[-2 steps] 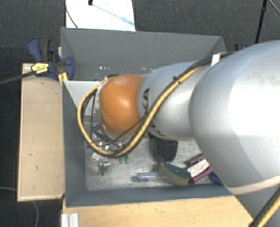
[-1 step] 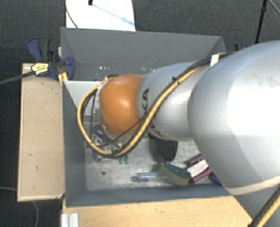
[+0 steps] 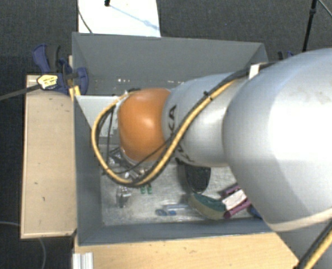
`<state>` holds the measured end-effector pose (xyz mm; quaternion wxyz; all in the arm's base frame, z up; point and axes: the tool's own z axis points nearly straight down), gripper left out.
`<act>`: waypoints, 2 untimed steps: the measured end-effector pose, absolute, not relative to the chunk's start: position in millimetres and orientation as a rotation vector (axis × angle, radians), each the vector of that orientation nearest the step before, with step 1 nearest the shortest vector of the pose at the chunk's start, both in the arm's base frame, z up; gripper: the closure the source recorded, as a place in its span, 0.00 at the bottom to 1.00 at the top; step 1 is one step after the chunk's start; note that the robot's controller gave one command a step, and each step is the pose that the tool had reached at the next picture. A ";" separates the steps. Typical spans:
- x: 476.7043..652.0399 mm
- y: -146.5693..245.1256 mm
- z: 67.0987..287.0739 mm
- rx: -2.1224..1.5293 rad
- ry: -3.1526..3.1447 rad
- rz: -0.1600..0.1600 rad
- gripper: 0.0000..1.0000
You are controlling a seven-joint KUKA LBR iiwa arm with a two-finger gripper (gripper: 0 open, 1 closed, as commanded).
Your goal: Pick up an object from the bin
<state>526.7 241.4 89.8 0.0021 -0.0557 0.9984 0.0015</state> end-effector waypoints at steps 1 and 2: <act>562.9 193.2 86.8 -0.153 3.131 -0.001 0.00; 560.9 197.8 87.4 -0.155 3.133 0.005 1.00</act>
Offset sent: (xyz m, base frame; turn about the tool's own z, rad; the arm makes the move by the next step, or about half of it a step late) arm 0.0330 -0.0441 -0.0035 0.0077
